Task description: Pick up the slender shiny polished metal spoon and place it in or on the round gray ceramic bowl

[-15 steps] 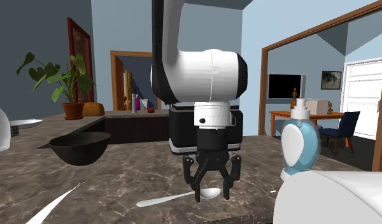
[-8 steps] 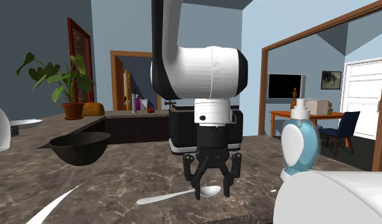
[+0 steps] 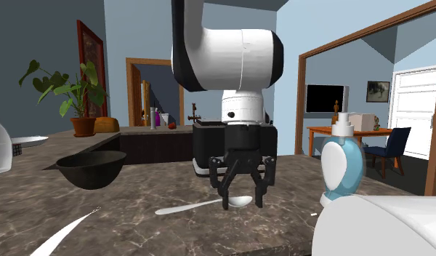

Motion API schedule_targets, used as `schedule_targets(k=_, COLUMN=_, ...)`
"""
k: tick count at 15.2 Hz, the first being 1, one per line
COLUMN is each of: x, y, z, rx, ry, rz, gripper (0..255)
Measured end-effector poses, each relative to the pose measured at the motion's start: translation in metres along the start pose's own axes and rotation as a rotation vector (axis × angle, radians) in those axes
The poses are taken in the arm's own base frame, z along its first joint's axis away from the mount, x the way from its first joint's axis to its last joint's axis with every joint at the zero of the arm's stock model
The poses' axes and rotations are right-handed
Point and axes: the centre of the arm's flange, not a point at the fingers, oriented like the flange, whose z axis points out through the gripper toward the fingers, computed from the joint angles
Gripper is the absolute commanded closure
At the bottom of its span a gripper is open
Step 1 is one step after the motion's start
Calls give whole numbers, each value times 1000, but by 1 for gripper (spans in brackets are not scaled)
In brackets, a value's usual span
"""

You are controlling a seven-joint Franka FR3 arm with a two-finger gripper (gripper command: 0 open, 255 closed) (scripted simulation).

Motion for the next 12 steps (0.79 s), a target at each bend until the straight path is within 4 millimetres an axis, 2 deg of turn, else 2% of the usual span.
schedule_targets(k=12, x=-9, y=-4, z=-65, rx=0, ry=0, rz=0, gripper=255)
